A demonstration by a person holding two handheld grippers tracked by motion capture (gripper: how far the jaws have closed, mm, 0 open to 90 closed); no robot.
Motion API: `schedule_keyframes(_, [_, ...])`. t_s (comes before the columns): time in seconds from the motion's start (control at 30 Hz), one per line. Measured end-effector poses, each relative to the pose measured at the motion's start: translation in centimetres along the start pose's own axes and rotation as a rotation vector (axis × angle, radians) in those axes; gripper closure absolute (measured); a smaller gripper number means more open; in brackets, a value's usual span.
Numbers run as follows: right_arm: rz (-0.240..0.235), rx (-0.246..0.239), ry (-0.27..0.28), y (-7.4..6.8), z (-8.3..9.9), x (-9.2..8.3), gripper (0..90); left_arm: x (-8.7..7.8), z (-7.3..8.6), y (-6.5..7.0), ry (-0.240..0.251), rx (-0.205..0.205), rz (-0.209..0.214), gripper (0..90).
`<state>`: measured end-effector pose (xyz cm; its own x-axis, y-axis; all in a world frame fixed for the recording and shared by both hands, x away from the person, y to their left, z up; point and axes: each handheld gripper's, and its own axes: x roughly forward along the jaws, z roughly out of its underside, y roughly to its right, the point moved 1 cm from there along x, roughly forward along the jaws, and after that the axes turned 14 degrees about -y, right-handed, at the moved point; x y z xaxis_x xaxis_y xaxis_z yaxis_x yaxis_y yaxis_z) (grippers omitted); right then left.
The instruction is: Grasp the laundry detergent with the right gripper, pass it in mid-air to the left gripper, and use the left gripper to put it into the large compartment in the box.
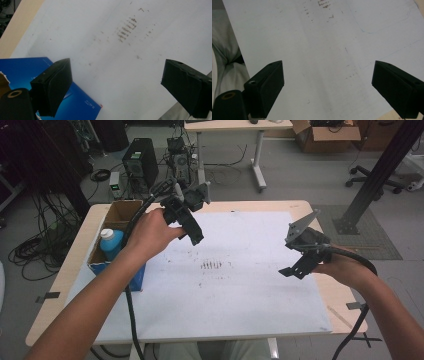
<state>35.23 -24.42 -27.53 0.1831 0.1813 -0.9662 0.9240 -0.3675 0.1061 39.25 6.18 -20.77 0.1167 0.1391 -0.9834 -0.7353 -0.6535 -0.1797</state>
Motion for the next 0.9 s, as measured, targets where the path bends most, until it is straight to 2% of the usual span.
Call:
schedule_keyframes(0.37, [0.001, 0.003, -0.004, 0.0, -0.4, -0.1, 10.3, 0.6, -1.0, 0.5, 0.005, 0.049, -0.003, 10.2])
schedule_keyframes(0.7, [0.003, 0.007, -0.007, -0.2, -0.3, -0.2, 10.4, 1.1, -2.0, 0.6, 0.009, 0.116, -0.001, 10.0])
schedule_keyframes(0.9, [0.007, 0.006, -0.003, -0.1, -0.4, -0.3, 10.3, 1.3, -2.5, 0.4, 0.006, 0.124, 0.003, 10.0])
